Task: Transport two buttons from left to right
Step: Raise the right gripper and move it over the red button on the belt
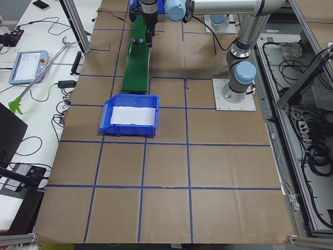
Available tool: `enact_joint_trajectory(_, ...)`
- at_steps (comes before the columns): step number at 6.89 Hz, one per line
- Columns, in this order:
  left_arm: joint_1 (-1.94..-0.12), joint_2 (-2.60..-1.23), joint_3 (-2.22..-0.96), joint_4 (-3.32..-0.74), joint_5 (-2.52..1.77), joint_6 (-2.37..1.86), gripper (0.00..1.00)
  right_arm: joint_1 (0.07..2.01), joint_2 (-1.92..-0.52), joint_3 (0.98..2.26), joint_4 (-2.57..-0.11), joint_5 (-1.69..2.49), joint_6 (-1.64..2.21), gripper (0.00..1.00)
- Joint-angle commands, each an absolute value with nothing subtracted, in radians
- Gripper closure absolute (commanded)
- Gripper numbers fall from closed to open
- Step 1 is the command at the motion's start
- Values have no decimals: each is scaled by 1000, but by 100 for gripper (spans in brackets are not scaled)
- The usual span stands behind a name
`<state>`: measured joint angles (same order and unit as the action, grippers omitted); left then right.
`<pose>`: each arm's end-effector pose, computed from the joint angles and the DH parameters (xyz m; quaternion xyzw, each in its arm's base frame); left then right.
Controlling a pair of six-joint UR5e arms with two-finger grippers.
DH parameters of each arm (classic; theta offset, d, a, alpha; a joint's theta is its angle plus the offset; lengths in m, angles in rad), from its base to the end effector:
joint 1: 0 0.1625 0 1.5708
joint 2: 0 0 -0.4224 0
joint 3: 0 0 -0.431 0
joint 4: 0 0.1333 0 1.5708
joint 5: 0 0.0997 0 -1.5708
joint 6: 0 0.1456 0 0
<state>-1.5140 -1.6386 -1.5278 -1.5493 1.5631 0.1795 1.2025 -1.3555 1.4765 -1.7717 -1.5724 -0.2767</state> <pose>-0.1025 -0.5654 0.4273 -0.0613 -0.9981 -0.0012 0.0040 -0.1023 -0.6348 0.3859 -0.0458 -0.9982 0.0376 0.0134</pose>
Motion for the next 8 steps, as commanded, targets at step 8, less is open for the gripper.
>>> enact_joint_trajectory(8, -1513, -1643, -1520, -1549, 1562, 179, 0, 1554, -1422, 1482, -1736, -1568, 137, 0)
